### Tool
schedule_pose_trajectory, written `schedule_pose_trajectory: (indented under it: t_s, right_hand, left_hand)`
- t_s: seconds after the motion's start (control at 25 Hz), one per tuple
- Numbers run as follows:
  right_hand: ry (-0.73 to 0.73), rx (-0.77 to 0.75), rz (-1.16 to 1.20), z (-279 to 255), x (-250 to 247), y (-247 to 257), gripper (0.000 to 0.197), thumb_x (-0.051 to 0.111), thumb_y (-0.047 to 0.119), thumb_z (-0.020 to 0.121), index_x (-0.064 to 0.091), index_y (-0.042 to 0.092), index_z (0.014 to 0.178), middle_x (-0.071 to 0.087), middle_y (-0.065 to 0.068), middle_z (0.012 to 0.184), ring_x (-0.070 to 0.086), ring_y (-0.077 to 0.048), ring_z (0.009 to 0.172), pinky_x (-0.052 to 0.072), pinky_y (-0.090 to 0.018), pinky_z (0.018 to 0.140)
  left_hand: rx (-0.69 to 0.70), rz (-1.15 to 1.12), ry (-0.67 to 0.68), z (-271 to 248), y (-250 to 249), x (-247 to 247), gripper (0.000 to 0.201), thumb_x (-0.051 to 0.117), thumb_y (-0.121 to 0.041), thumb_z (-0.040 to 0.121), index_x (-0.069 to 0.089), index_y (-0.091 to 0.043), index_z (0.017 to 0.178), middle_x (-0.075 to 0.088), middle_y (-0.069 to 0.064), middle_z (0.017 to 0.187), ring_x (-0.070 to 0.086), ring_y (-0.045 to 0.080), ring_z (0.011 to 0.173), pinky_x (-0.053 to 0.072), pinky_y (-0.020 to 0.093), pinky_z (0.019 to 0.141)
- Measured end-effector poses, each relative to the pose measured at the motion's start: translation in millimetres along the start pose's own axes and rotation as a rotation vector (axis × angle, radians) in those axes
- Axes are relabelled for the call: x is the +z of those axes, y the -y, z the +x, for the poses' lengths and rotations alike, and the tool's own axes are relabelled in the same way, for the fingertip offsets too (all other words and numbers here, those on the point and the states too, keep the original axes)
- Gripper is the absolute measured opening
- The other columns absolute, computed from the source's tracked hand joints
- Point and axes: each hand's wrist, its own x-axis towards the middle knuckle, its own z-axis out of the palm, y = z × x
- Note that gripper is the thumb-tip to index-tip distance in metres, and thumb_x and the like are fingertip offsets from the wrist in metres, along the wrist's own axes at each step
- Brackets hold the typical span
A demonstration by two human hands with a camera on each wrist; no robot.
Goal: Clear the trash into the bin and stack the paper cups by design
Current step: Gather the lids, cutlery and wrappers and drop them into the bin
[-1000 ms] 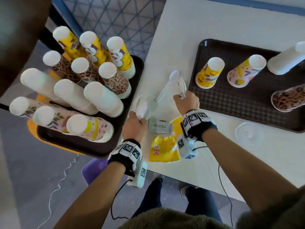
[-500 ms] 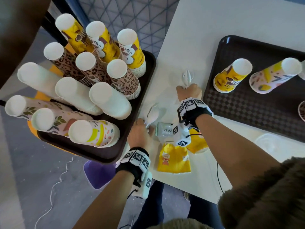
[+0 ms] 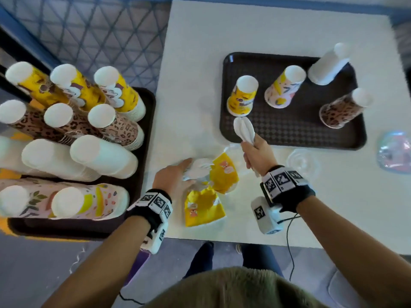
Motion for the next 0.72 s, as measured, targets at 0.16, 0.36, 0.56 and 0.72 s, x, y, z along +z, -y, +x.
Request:
schedule_pose_trajectory:
  t_s: [0.16,0.36,0.56,0.72]
  right_hand:
    - [-0.137,0.14,0.002,-29,-50,-46,0.022,0.04,0.035,0.065,0.047,0.017,0.076,0.046,-0.002,0.062,0.044,-0.023,0.056,0.035,-0.029,0.052]
    - [-0.315,0.174,-0.237,-80,-131,-117,0.018,0.067,0.022,0.074,0.057,0.009,0.083,0.056,-0.005,0.073,0.052,-0.025,0.071,0.036,-0.027,0.068]
    - [-0.122,0.137,-0.515,-119,-186,-192,0.061,0.085,0.028,0.059,0.056,0.0,0.104,0.065,-0.021,0.09,0.061,-0.033,0.083,0.034,-0.028,0.066]
    - [0.007,0.126,-0.59,-122,-210,-227,0.088,0.088,0.028,0.052,0.047,0.003,0.126,0.053,-0.02,0.111,0.054,-0.035,0.1,0.042,-0.036,0.084]
  left_hand:
    - [0.002,-0.075,-0.063,11,-4,-4,0.06,0.069,-0.039,0.074,0.051,-0.016,0.127,0.058,0.016,0.126,0.055,0.033,0.117,0.042,0.038,0.094]
    - [0.025,-0.139,-0.241,6,-32,-16,0.036,0.072,-0.029,0.075,0.061,0.003,0.089,0.056,0.03,0.096,0.059,0.046,0.091,0.046,0.044,0.074]
    - [0.027,-0.311,-0.227,-16,-112,0,0.038,0.072,-0.026,0.075,0.057,0.002,0.095,0.062,0.026,0.101,0.058,0.042,0.098,0.042,0.038,0.076]
    - [0.078,-0.384,-0.161,-27,-186,38,0.03,0.07,-0.024,0.078,0.059,0.001,0.089,0.062,0.023,0.094,0.059,0.036,0.089,0.036,0.032,0.068]
